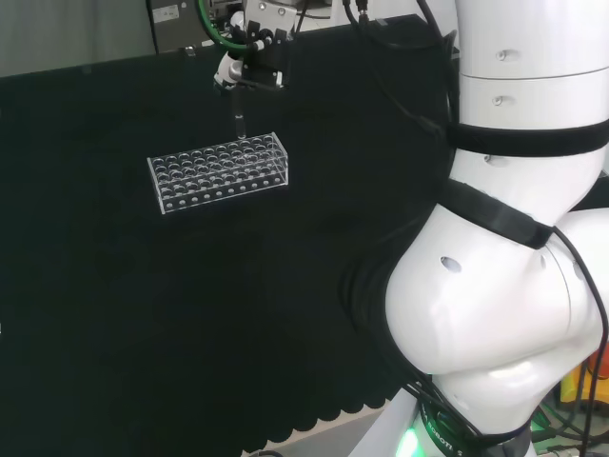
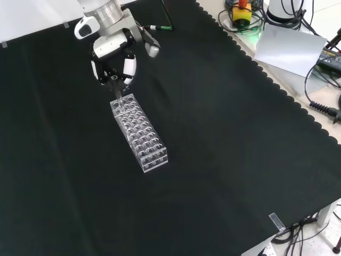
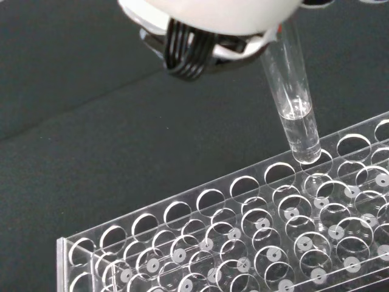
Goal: Put the test tube back in the rack.
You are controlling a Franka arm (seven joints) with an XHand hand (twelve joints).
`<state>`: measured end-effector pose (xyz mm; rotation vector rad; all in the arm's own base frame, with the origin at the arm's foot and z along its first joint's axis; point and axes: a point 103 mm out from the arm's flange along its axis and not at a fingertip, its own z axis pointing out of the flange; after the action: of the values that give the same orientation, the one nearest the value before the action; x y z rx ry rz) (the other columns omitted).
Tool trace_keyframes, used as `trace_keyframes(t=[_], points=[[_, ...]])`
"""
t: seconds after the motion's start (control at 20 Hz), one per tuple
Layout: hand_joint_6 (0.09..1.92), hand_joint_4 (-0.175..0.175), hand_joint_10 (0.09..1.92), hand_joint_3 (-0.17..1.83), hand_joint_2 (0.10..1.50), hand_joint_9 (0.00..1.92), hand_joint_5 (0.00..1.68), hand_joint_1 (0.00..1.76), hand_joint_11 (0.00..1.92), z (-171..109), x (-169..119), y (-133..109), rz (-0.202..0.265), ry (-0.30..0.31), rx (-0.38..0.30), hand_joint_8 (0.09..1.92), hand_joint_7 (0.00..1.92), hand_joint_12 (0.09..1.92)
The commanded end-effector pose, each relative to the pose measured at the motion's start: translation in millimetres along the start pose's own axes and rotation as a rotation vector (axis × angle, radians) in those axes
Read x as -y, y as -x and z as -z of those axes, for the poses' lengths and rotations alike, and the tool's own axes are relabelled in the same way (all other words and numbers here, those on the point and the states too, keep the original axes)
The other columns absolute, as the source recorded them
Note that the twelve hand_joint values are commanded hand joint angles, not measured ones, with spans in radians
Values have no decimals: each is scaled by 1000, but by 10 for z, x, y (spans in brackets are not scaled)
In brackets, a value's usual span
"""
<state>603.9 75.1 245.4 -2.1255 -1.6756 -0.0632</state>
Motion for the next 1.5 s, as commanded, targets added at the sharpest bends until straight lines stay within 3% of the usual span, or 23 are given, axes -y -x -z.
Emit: trace_keyframes(t=[0.05, 0.4, 1.5], points=[[521, -175, 683, 601, 668, 1540, 1335, 1225, 1071, -46, -85, 85, -11, -6, -8, 516, 1709, 1058], [521, -175, 684, 601, 668, 1540, 1335, 1225, 1070, -169, -207, 268, -26, -15, -23, 517, 1709, 1058], [522, -175, 685, 601, 668, 1540, 1334, 1225, 1070, -525, -327, 319, -27, -74, -24, 517, 1709, 1057]])
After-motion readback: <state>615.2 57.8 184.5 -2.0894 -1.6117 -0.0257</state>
